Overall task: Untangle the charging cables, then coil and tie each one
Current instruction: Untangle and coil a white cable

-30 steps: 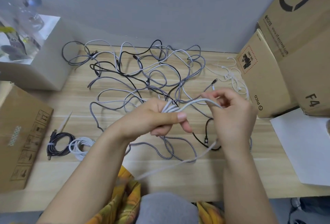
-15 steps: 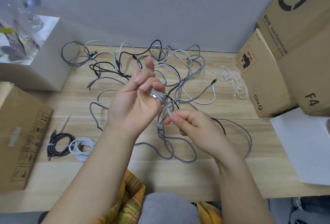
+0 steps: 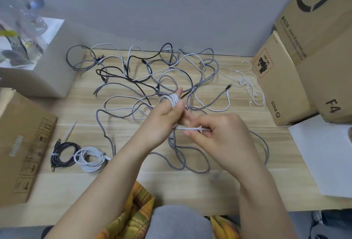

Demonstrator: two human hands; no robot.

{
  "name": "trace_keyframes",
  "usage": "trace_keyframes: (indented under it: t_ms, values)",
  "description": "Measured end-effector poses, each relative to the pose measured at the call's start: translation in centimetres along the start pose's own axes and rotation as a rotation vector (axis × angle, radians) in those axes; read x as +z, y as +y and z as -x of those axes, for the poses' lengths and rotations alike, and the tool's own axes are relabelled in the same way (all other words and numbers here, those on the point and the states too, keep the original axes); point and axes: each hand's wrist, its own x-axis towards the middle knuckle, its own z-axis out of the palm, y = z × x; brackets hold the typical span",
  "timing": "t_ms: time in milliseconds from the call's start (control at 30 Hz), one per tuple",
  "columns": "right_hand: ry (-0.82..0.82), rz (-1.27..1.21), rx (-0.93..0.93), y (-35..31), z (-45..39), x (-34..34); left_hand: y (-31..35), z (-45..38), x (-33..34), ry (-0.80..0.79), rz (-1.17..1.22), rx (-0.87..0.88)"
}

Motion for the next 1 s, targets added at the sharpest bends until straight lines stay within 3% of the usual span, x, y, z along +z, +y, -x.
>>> trace_keyframes:
  t_ms: [100, 167, 300, 433, 533, 633, 733, 800, 1000]
  values:
    - [0.147, -0.091, -0.001, 0.2, -0.5, -0.2, 0.1, 1.0, -0.1, -0.215, -0.213, -0.096]
    - [0.213, -0.165, 0.0, 0.5, -0.8, -0.1, 0.0, 1.3, 0.0, -0.385, -0.184, -0.149]
    - [0.281, -0.331, 0.01, 1.9, -1.2, 0.2, 0.1, 1.0, -0.5, -0.599, 0.22, -0.207]
    - [0.128, -0.482, 0.077, 2.8, -1.6, 1.4, 1.2, 1.0, -1.0, -0.684, 0.487, -0.15]
    - [-0.005, -0.486, 0.139, 2.6, -1.6, 2.8, 1.7, 0.7, -1.0, -0.578, 0.729, -0.066]
    - [-0.167, -0.39, 0.151, 1.9, -1.4, 3.9, 2.2, 0.3, -1.0, -0.348, 0.839, -0.042]
    - [-0.3, -0.219, 0.131, 1.4, -0.8, 4.1, 2.5, 0.0, -1.2, -0.088, 0.759, -0.069]
    - [-0.281, -0.157, 0.091, 0.8, -0.4, 4.0, 2.4, -0.1, -1.2, 0.02, 0.642, -0.096]
    - [-0.172, 0.081, -0.053, 0.2, -0.1, 3.3, 1.6, -0.7, -0.5, 0.079, 0.369, -0.178]
